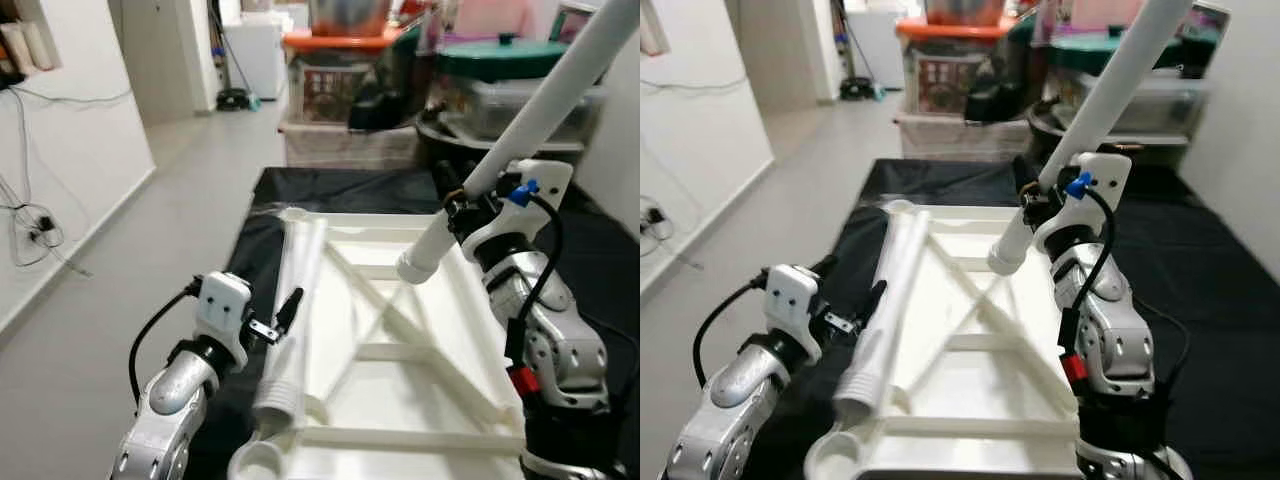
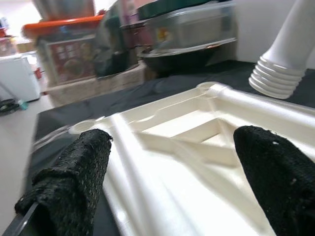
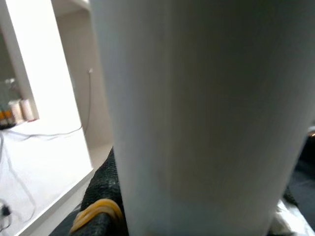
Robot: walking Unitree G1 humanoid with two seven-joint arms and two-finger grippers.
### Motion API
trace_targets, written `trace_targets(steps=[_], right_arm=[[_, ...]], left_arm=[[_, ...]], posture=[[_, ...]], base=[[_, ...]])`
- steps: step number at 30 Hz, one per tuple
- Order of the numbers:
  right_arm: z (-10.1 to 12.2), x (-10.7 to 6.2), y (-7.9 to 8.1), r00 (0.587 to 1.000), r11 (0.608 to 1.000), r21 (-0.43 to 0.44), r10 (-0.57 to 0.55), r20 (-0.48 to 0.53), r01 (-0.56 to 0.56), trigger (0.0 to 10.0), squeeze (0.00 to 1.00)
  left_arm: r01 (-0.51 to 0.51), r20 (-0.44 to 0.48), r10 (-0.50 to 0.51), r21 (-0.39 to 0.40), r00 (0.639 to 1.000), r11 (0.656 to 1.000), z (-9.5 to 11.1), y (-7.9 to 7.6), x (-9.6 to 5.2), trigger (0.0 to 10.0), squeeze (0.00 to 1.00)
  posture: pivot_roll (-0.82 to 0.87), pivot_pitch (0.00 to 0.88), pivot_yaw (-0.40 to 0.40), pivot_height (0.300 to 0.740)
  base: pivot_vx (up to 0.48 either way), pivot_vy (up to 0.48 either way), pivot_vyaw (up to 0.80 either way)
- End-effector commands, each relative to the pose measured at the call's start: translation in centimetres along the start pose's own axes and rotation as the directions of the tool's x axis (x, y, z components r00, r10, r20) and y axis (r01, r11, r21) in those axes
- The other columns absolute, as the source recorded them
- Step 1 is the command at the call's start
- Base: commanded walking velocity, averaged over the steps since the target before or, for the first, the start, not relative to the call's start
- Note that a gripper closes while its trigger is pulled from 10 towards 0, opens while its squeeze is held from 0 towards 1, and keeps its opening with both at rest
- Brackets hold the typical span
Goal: Building children table
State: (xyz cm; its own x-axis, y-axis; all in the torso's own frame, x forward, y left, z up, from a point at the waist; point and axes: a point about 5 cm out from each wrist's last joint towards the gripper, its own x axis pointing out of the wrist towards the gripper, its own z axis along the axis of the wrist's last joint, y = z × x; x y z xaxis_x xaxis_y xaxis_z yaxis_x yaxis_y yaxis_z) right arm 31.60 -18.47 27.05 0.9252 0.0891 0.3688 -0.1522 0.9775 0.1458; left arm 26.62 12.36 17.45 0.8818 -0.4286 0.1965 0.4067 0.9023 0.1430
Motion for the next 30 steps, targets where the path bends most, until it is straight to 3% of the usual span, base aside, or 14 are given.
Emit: trace_targets(steps=[1, 8, 15, 18, 20, 22, 25, 26, 30], right_arm=[[0.4, 0.1, 0.7, 0.999, 1.0, 0.013, 0.022, 0.036, -0.023, 0.0, 0.0], [0.7, 0.1, 1.0, 0.998, 0.998, 0.045, 0.033, 0.052, -0.035, 0.0, 0.0], [1.2, 0.2, 0.7, 0.995, 0.994, 0.065, 0.079, 0.06, -0.083, 0.0, 0.0], [1.9, 0.0, 0.0, 0.975, 0.973, 0.058, 0.222, 0.029, -0.224, 0.0, 0.0], [2.0, -0.1, -0.1, 0.967, 0.965, 0.055, 0.255, 0.017, -0.256, 0.0, 0.0], [2.2, -0.7, -0.7, 0.938, 0.938, 0.034, 0.345, -0.032, -0.344, 0.0, 0.0], [2.6, -2.4, -1.9, 0.833, 0.846, 0.004, 0.526, -0.17, -0.533, 0.0, 0.0], [2.6, -2.4, -1.9, 0.833, 0.846, 0.004, 0.526, -0.17, -0.533, 0.0, 0.0], [3.0, -3.3, -3.8, 0.771, 0.797, -0.01, 0.581, -0.262, -0.604, 0.0, 0.0]], left_arm=[[-0.017, -0.005, 0.017, 0.032, 1.0, 0.999, 0.0, 0.4, -0.1, 10.0, 0.0], [-0.032, 0.021, 0.032, 0.042, 0.999, 0.999, 0.3, 0.4, 0.1, 10.0, 0.0], [-0.042, 0.031, 0.041, 0.036, 0.999, 0.998, 0.4, 0.4, 0.1, 10.0, 0.0], [-0.039, 0.024, 0.038, 0.039, 0.999, 0.998, 0.3, 0.3, 0.0, 10.0, 0.0], [-0.041, 0.018, 0.04, 0.042, 0.999, 0.998, 0.2, 0.4, 0.0, 10.0, 0.0], [-0.062, -0.005, 0.062, 0.051, 0.998, 0.997, -0.3, 0.9, -0.4, 10.0, 0.0], [-0.099, -0.046, 0.102, 0.061, 0.994, 0.993, -0.9, 2.2, -1.1, 10.0, 0.0], [-0.099, -0.046, 0.102, 0.061, 0.994, 0.993, -0.9, 2.2, -1.1, 10.0, 0.0], [-0.076, -0.125, 0.085, 0.074, 0.988, 0.994, -2.3, 2.5, -2.3, 10.0, 0.0]], posture=[[0.04, 0.0, -0.029, 0.74], [0.04, 0.0, -0.031, 0.74], [0.05, 0.0, -0.034, 0.74], [0.05, 0.0, -0.037, 0.74], [0.05, 0.0, -0.037, 0.74], [0.05, 0.0, -0.038, 0.74], [0.06, 0.0, -0.042, 0.74], [0.06, 0.0, -0.042, 0.74], [0.05, 0.0, -0.042, 0.74]], base=[[0.0, -0.469, 0.0], [0.0, -0.411, 0.0], [0.0, 0.0, 0.0], [0.0, 0.0, 0.0], [0.0, 0.0, 0.0], [0.0, 0.0, 0.0], [0.0, 0.0, 0.0], [0.0, 0.0, 0.0], [0.0, 0.0, 0.0]])
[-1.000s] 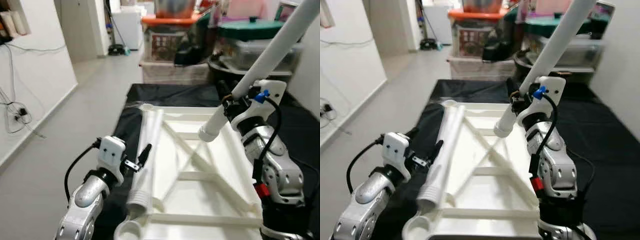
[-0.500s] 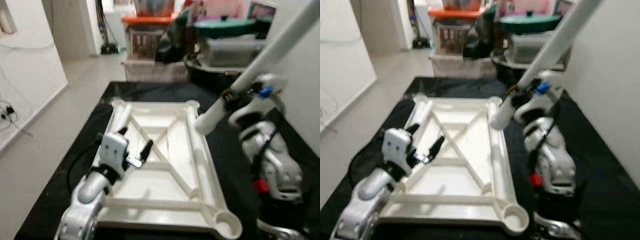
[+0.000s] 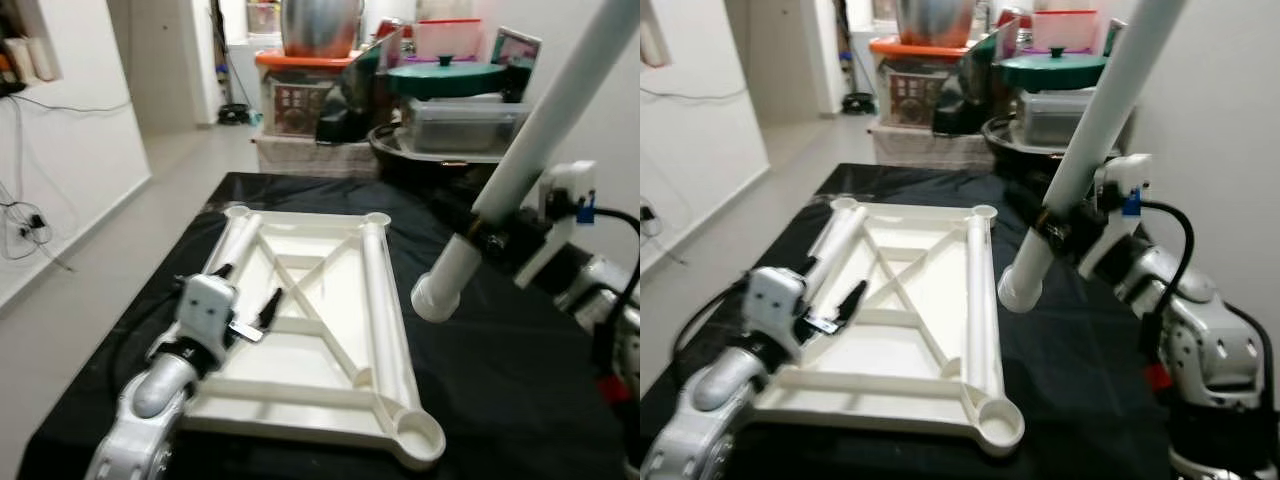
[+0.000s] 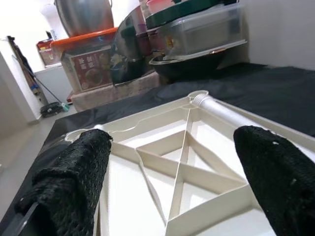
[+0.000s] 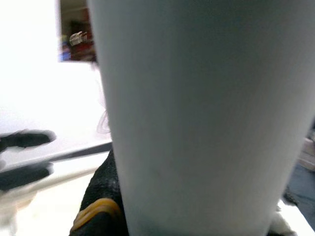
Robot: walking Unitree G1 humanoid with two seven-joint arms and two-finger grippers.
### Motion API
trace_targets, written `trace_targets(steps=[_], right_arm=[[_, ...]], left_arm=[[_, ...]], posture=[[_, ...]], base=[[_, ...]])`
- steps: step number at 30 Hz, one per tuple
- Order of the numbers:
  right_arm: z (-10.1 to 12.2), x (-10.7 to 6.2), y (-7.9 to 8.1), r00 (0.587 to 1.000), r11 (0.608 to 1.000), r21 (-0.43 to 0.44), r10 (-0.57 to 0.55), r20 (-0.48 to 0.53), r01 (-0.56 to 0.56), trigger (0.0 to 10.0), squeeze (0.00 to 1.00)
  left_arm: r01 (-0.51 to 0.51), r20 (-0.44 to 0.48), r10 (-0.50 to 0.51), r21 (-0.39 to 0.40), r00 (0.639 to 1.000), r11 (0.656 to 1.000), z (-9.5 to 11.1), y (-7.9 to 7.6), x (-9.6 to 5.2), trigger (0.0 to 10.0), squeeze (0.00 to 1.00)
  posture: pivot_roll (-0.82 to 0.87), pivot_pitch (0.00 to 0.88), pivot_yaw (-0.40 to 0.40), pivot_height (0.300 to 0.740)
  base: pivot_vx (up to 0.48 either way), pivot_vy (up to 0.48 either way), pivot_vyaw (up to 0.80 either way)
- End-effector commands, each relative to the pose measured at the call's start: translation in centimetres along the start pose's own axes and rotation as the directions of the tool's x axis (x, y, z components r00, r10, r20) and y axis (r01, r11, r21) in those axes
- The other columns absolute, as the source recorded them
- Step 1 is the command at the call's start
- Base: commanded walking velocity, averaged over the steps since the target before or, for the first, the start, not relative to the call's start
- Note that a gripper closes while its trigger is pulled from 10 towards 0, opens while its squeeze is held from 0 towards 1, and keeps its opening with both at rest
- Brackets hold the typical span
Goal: Building children table
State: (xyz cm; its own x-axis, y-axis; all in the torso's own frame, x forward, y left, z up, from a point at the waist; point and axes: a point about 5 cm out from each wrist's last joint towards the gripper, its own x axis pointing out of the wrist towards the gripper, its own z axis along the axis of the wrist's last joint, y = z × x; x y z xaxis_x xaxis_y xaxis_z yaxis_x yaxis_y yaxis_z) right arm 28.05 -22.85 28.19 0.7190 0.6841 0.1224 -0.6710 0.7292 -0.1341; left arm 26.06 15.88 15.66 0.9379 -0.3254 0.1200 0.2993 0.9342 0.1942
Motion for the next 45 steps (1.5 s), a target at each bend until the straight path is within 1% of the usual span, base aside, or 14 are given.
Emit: trace_targets(steps=[1, 4, 5, 6, 8, 9, 11, 12, 14, 16, 20, 29, 40, 45], right_arm=[[-0.3, -0.8, -0.3, 0.999, 0.999, 0.027, 0.044, -0.023, -0.044, 0.0, 0.0], [-0.3, -1.3, -0.3, 0.997, 0.997, 0.035, 0.073, -0.04, -0.071, 0.0, 0.0], [-0.6, -1.6, 0.1, 0.991, 0.992, 0.06, 0.118, -0.055, -0.115, 0.0, 0.0], [-1.2, -1.8, 1.2, 0.981, 0.979, 0.104, 0.184, -0.061, -0.177, 0.0, 0.0], [-1.2, -1.8, 1.2, 0.981, 0.979, 0.104, 0.184, -0.061, -0.177, 0.0, 0.0], [-1.5, -2.0, 1.9, 0.971, 0.966, 0.134, 0.232, -0.064, -0.222, 0.0, 0.0], [-1.8, -2.1, 4.0, 0.929, 0.902, 0.248, 0.368, -0.018, -0.353, 0.0, 0.0], [-1.8, -2.1, 4.0, 0.929, 0.902, 0.248, 0.368, -0.018, -0.353, 0.0, 0.0], [-2.3, -2.2, 5.4, 0.891, 0.849, 0.303, 0.454, -0.001, -0.433, 0.0, 0.0], [-3.1, -2.4, 6.3, 0.864, 0.82, 0.324, 0.504, -0.016, -0.472, 0.0, 0.0], [-3.3, -2.6, 7.1, 0.837, 0.794, 0.33, 0.547, -0.019, -0.511, 0.0, 0.0], [-5.8, -2.6, 8.3, 0.828, 0.82, 0.278, 0.547, -0.122, -0.501, 0.0, 0.0], [-7.0, -3.2, 8.3, 0.825, 0.831, 0.269, 0.539, -0.169, -0.488, 0.0, 0.0], [-7.2, -3.3, 8.3, 0.838, 0.846, 0.248, 0.518, -0.169, -0.472, 0.0, 0.0]], left_arm=[[0.033, -0.07, -0.032, 0.011, 0.997, 0.999, -1.3, -0.3, -0.6, 10.0, 0.0], [0.04, -0.095, -0.038, 0.015, 0.995, 0.999, -1.8, -0.3, -1.1, 10.0, 0.0], [0.043, -0.111, -0.04, 0.017, 0.993, 0.999, -2.2, -0.4, -1.5, 10.0, 0.0], [0.042, -0.115, -0.04, 0.014, 0.993, 0.999, -2.3, -0.5, -1.6, 10.0, 0.0], [0.042, -0.115, -0.04, 0.014, 0.993, 0.999, -2.3, -0.5, -1.6, 10.0, 0.0], [0.042, -0.116, -0.041, 0.012, 0.992, 0.999, -2.3, -0.5, -1.6, 10.0, 0.0], [0.045, -0.109, -0.045, 0.003, 0.993, 0.999, -2.3, -0.6, -1.0, 10.0, 0.0], [0.045, -0.109, -0.045, 0.003, 0.993, 0.999, -2.3, -0.6, -1.0, 10.0, 0.0], [0.05, -0.101, -0.05, 0.0, 0.994, 0.999, -2.2, -0.5, -0.4, 10.0, 0.0], [0.054, -0.095, -0.053, 0.0, 0.994, 0.999, -2.1, -0.4, -0.1, 10.0, 0.0], [0.054, -0.094, -0.054, 0.0, 0.994, 0.999, -2.2, -0.3, 0.0, 10.0, 0.0], [0.053, -0.092, -0.053, 0.001, 0.994, 0.999, -2.4, -0.5, 0.2, 10.0, 0.0], [0.052, -0.093, -0.051, 0.006, 0.994, 0.999, -2.6, -0.4, 0.2, 10.0, 0.0], [0.052, -0.091, -0.051, 0.006, 0.995, 0.999, -2.6, -0.5, 0.2, 10.0, 0.0]], posture=[[0.05, 0.0, -0.046, 0.74], [0.05, 0.0, -0.046, 0.74], [0.05, 0.0, -0.046, 0.74], [0.06, 0.0, -0.045, 0.74], [0.06, 0.0, -0.045, 0.74], [0.06, 0.0, -0.044, 0.74], [0.05, 0.0, -0.036, 0.74], [0.05, 0.0, -0.036, 0.74], [0.04, 0.0, -0.031, 0.74], [0.04, 0.0, -0.03, 0.74], [0.04, 0.0, -0.028, 0.74], [0.05, 0.0, -0.031, 0.74], [0.05, 0.0, -0.032, 0.74], [0.04, 0.0, -0.03, 0.74]], base=[[0.0, 0.0, 0.0], [0.0, 0.0, 0.0], [0.0, 0.0, 0.0], [0.0, 0.0, 0.0], [0.0, 0.0, 0.0], [0.0, 0.0, 0.0], [0.0, 0.0, 0.0], [0.0, 0.0, 0.0], [0.0, 0.0, 0.0], [0.0, 0.0, 0.0], [0.0, 0.0, 0.0], [0.0, 0.0, 0.0], [0.0, 0.0, 0.0], [0.0, 0.0, 0.0]])
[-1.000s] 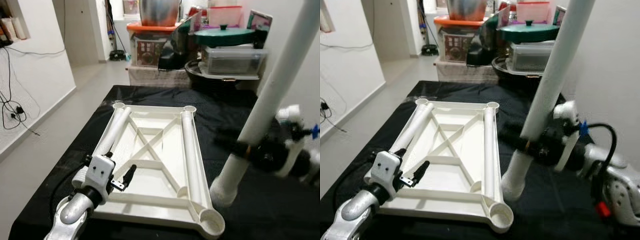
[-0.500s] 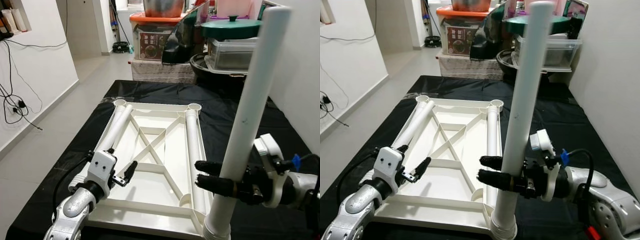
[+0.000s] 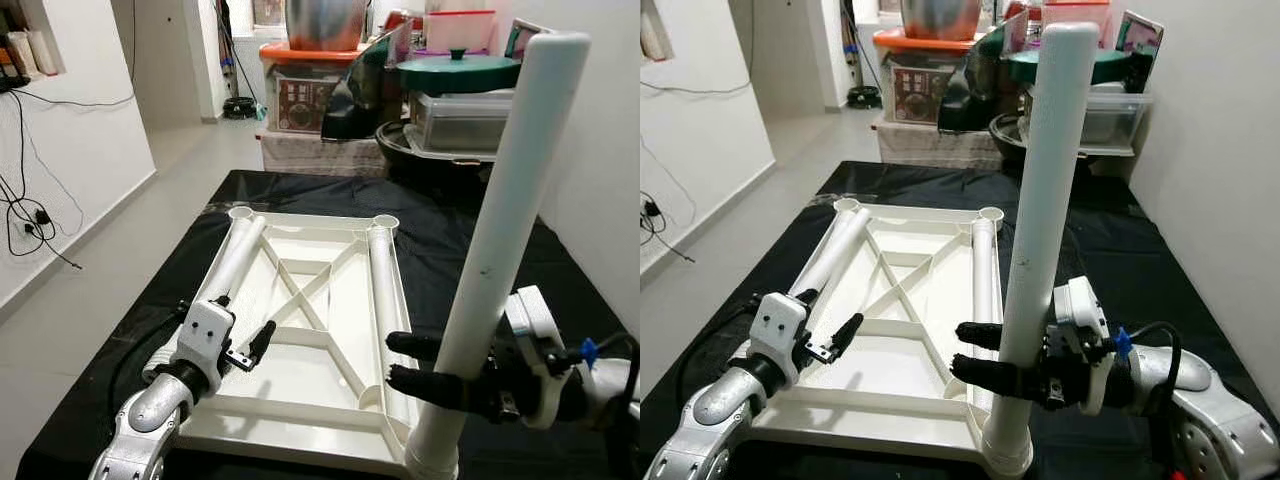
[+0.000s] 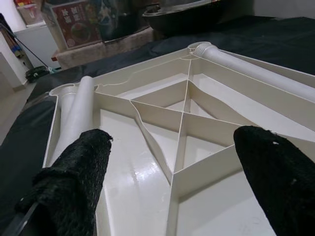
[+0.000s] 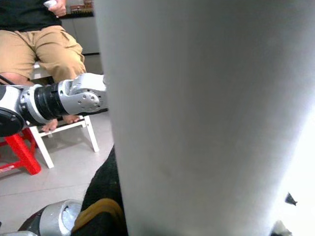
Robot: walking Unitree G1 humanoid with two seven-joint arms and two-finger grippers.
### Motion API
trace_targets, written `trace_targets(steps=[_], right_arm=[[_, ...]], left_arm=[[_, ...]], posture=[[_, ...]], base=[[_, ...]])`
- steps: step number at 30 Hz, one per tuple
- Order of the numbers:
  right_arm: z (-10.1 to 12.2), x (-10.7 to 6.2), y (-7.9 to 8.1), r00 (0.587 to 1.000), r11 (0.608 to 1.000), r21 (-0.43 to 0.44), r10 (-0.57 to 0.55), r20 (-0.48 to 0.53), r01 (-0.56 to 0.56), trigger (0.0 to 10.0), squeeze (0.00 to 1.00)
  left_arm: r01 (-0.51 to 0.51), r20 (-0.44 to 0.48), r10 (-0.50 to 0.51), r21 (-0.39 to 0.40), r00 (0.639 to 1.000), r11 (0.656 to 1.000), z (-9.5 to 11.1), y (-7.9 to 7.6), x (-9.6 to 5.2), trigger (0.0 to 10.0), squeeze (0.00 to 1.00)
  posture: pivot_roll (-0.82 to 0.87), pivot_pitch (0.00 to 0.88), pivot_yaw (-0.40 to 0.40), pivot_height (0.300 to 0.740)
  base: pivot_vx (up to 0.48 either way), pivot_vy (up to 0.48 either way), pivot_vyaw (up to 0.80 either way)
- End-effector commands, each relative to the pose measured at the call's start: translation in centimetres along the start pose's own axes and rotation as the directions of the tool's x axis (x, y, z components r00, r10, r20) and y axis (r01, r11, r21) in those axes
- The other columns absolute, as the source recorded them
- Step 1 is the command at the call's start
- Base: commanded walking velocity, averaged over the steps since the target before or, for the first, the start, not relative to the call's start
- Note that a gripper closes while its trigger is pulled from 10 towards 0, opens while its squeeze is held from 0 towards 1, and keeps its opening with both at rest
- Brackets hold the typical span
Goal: Building children table
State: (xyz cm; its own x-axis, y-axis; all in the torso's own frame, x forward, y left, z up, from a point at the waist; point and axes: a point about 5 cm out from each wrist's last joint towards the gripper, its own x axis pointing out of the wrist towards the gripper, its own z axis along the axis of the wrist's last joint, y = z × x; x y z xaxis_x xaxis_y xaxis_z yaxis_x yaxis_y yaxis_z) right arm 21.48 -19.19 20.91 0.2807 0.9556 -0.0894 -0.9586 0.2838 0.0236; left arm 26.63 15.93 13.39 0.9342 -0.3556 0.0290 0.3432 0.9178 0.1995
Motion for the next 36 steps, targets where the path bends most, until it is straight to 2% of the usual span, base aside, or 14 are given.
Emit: trace_targets(steps=[1, 4, 7, 12, 16, 22, 24, 28, 36], right_arm=[[-1.4, 0.3, 0.1, 0.999, 0.999, 0.042, -0.032, -0.024, 0.033, 0.0, 0.0], [-1.6, 0.6, 0.0, 0.997, 0.997, 0.021, -0.076, -0.001, 0.076, 0.0, 0.0], [-3.5, 1.8, 0.3, 0.975, 0.977, 0.015, -0.213, 0.065, 0.213, 0.0, 0.0], [-4.8, 2.4, 0.5, 0.96, 0.962, 0.061, -0.269, 0.078, 0.265, 0.0, 0.0], [-4.9, 2.0, 0.5, 0.958, 0.96, 0.057, -0.279, 0.068, 0.275, 0.0, 0.0], [-4.4, 0.8, 0.3, 0.966, 0.966, 0.031, -0.258, 0.031, 0.257, 0.0, 0.0], [-4.3, -0.9, 0.6, 0.976, 0.976, 0.021, -0.214, -0.045, 0.215, 0.0, 0.0], [-3.9, -2.0, 0.8, 0.98, 0.983, 0.027, -0.176, -0.093, 0.179, 0.0, 0.0], [-3.5, -2.5, 1.5, 0.989, 0.993, 0.084, -0.074, -0.124, 0.085, 0.0, 0.0]], left_arm=[[0.004, -0.007, -0.004, 0.007, 1.0, 1.0, -0.3, -0.3, 0.0, 10.0, 0.0], [0.002, -0.006, -0.002, 0.008, 1.0, 1.0, -0.2, -0.3, 0.0, 10.0, 0.0], [-0.006, -0.005, 0.006, 0.01, 1.0, 1.0, -0.3, -0.1, 0.1, 10.0, 0.0], [-0.004, -0.004, 0.004, 0.011, 1.0, 1.0, -0.3, 0.0, 0.2, 10.0, 0.0], [-0.004, -0.003, 0.004, 0.013, 1.0, 1.0, -0.3, 0.1, 0.3, 10.0, 0.0], [0.001, -0.003, -0.001, 0.014, 1.0, 1.0, -0.3, -0.1, 0.5, 10.0, 0.0], [0.006, 0.0, -0.006, 0.013, 1.0, 1.0, -0.3, -0.3, 0.7, 10.0, 0.0], [0.007, 0.0, -0.007, 0.013, 1.0, 1.0, -0.4, -0.3, 0.7, 10.0, 0.0], [0.007, -0.001, -0.007, 0.009, 1.0, 1.0, -0.5, -0.5, 0.6, 10.0, 0.0]], posture=[[0.04, 0.0, -0.03, 0.74], [0.04, 0.0, -0.028, 0.74], [0.04, 0.0, -0.022, 0.74], [0.04, 0.0, -0.019, 0.74], [0.03, 0.0, -0.013, 0.74], [0.02, 0.0, -0.01, 0.74], [0.02, 0.0, -0.011, 0.74], [0.01, 0.0, -0.013, 0.74], [0.02, 0.0, -0.019, 0.74]], base=[[0.0, 0.0, 0.0], [0.0, 0.0, 0.0], [0.0, 0.0, 0.0], [0.0, 0.0, 0.0], [0.0, 0.0, 0.0], [0.0, 0.0, 0.0], [0.0, 0.0, 0.0], [0.0, 0.0, 0.0], [0.0, 0.0, 0.0]])
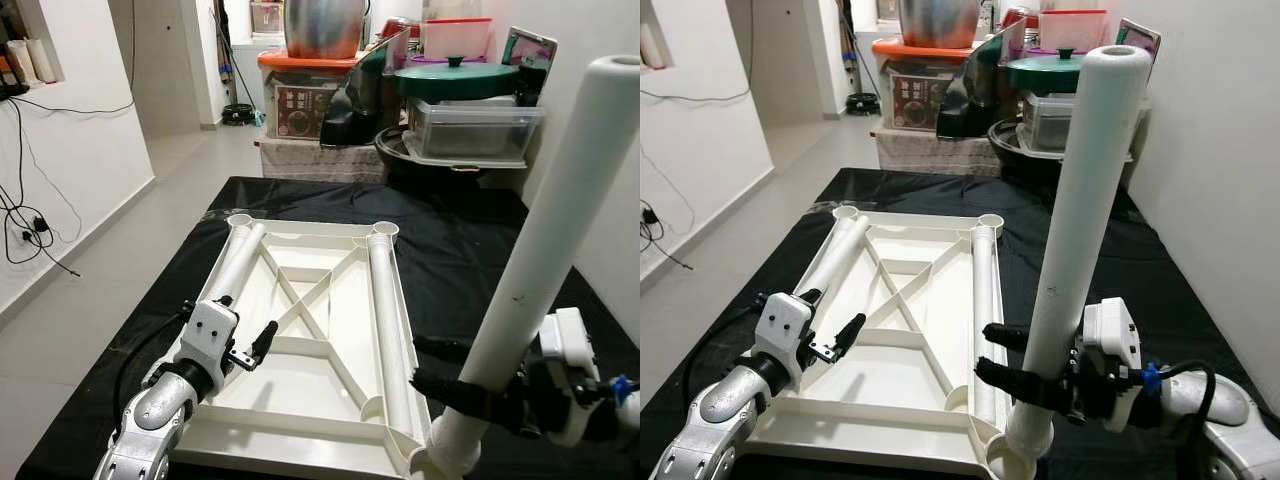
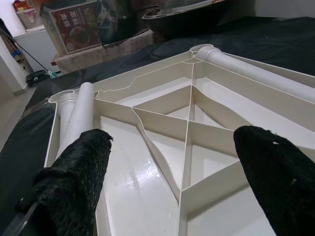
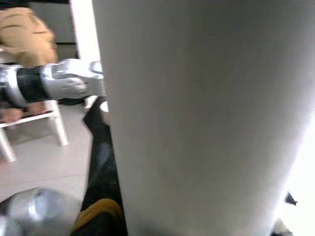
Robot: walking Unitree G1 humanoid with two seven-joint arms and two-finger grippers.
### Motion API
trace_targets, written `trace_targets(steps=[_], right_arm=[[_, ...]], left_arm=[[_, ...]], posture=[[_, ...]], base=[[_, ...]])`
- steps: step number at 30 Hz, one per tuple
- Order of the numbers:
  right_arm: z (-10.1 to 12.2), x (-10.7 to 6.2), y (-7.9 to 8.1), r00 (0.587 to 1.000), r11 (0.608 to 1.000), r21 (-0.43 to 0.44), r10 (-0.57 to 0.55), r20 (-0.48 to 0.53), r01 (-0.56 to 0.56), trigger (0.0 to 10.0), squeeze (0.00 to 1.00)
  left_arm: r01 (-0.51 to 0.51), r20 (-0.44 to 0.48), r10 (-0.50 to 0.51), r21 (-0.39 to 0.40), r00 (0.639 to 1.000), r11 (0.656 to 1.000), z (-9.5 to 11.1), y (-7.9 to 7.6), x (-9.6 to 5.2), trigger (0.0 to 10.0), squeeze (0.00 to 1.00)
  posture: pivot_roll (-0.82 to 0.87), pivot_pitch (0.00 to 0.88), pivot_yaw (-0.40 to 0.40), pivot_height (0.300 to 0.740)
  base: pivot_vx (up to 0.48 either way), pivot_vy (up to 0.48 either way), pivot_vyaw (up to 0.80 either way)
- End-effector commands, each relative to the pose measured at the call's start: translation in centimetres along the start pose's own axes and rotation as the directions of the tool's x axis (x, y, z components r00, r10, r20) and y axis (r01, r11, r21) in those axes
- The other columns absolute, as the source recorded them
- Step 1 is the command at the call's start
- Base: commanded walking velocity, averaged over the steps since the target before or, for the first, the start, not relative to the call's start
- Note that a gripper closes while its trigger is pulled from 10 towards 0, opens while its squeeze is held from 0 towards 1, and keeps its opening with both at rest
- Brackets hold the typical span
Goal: Building children table
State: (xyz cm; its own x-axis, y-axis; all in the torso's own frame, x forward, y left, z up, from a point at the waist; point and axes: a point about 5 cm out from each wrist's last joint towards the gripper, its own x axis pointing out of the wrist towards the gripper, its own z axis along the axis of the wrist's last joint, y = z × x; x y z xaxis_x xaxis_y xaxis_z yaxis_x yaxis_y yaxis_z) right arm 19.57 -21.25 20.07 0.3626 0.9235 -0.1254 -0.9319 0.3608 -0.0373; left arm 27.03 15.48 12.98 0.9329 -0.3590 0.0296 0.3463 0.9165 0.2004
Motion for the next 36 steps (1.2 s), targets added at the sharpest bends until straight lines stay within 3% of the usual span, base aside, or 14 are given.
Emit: trace_targets(steps=[1, 13, 36], right_arm=[[-2.5, 0.0, 0.7, 0.995, 0.988, 0.151, 0.04, -0.091, -0.026, 0.0, 0.0], [-2.6, 0.2, 2.3, 0.982, 0.965, 0.22, 0.166, -0.087, -0.144, 0.0, 0.0], [-3.2, 1.5, 2.5, 0.983, 0.96, 0.228, 0.177, -0.056, -0.16, 0.0, 0.0]], left_arm=[[0.004, -0.002, -0.004, 0.008, 1.0, 1.0, -0.1, -0.1, 0.1, 10.0, 0.0], [0.01, -0.005, -0.01, 0.011, 1.0, 1.0, -0.3, -0.3, 0.2, 10.0, 0.0], [0.009, -0.002, -0.009, 0.017, 1.0, 1.0, -0.4, -0.4, 0.3, 10.0, 0.0]], posture=[[0.02, 0.0, -0.02, 0.74], [0.02, 0.0, -0.02, 0.74], [0.02, 0.0, -0.028, 0.74]], base=[[0.0, 0.0, 0.0], [0.0, 0.0, 0.0], [0.0, 0.0, 0.0]])
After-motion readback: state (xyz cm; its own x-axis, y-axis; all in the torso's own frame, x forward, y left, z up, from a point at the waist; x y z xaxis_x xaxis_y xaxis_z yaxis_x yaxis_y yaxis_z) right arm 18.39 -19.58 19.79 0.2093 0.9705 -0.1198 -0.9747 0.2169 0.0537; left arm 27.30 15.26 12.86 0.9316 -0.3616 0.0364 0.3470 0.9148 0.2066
